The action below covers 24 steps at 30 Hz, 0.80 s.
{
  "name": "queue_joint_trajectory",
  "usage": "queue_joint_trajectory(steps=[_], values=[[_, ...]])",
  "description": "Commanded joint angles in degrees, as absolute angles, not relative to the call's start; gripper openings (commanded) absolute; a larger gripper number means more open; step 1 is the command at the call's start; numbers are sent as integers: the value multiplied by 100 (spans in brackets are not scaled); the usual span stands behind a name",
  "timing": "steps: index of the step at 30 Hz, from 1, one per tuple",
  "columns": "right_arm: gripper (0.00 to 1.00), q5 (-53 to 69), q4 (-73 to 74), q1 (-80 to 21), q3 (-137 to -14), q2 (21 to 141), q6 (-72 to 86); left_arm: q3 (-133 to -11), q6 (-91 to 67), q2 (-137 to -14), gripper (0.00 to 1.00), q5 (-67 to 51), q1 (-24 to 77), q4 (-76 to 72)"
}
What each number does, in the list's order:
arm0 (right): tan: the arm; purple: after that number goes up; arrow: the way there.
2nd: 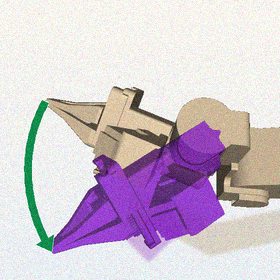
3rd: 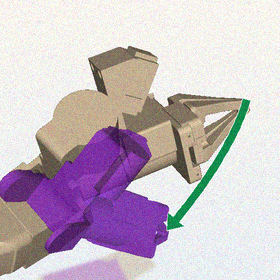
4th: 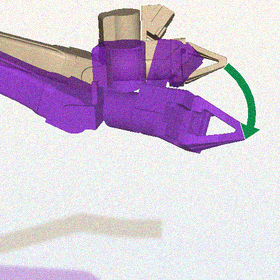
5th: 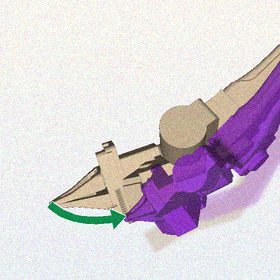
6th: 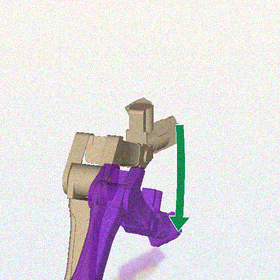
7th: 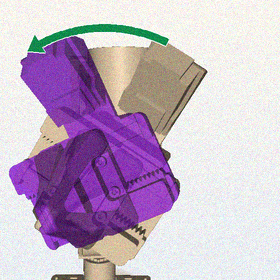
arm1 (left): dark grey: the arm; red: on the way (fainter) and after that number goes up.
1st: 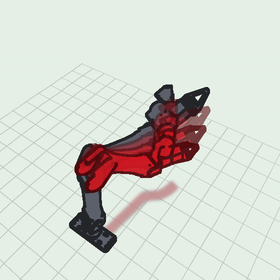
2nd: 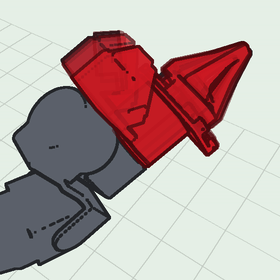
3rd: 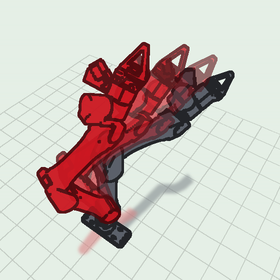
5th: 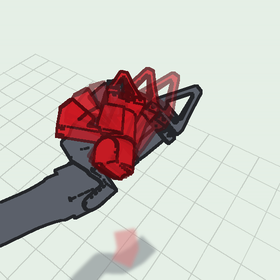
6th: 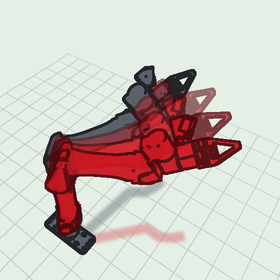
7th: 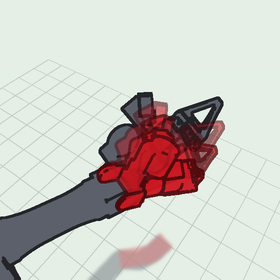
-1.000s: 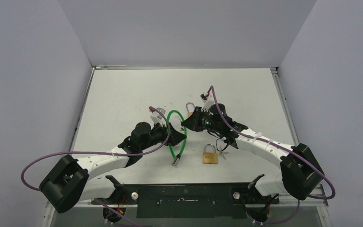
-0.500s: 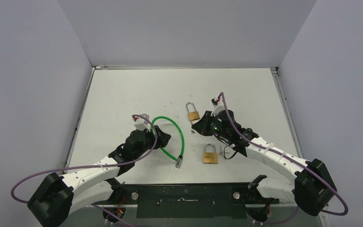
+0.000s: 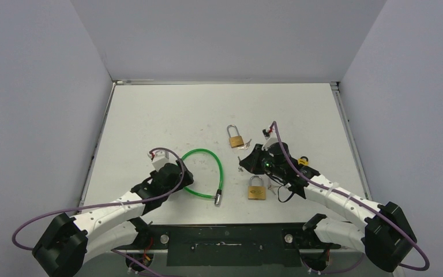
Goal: Unlock with the key
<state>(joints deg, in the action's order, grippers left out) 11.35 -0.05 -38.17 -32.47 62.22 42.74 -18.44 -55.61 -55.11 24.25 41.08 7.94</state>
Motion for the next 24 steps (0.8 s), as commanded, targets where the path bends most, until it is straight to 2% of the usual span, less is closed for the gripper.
queue_joint_trajectory(steps=[1,7,15,18,24], values=[[0,1004,-87,-3772,-3195,5985,4322,-2640,-5748,-5479,78,3150,4031,2196],[0,915,143,-3762,-3212,5826,4217,-3431,-5186,-5697,77,3213,4049,2960],[0,833,195,-3753,-3132,5748,4185,-4022,-4184,-5816,74,2052,4222,2197],[0,811,190,-3744,-3088,5784,4192,-4121,-3996,-6201,73,1333,4339,1638],[0,754,193,-3665,-2924,5791,4203,-4822,-3926,-7519,70,1604,5055,1742]])
